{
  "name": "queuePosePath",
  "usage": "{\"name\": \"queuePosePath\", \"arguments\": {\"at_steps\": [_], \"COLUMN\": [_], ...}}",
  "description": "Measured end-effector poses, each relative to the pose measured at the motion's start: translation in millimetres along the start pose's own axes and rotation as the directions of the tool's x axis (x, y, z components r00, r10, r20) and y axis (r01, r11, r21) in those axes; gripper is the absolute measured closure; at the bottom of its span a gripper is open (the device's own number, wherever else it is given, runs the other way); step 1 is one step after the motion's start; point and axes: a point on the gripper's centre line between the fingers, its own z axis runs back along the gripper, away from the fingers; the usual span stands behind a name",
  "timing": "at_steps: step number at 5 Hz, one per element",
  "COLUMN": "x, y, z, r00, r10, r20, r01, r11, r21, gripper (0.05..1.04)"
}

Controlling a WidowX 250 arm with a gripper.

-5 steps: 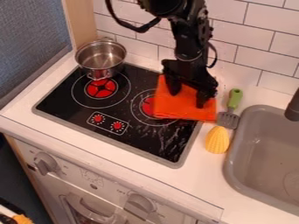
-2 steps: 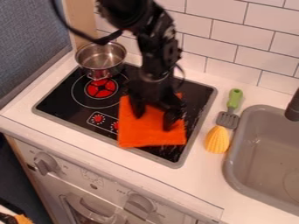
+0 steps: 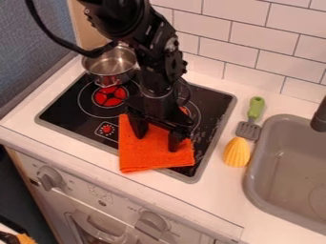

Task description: Move the orange cloth to the lower side of the right burner

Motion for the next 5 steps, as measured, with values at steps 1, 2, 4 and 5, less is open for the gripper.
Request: {"name": "queuePosePath", "arguments": {"at_steps": [1, 2, 4, 5], "x": [3, 7, 23, 28], "y": [-2, -1, -4, -7], "z": [1, 4, 44, 63], "r00": [1.000, 1.000, 0.995, 0.988], "r10": [-0.007, 0.000, -0.007, 0.005], "r20": [0.008, 0.023, 0.102, 0.154], "r01": [0.007, 0.000, 0.007, -0.006], "r11": [1.000, 1.000, 1.000, 1.000], "r21": [-0.004, -0.001, 0.003, 0.005], "gripper": [0.083, 0.083, 0.083, 0.083]}}
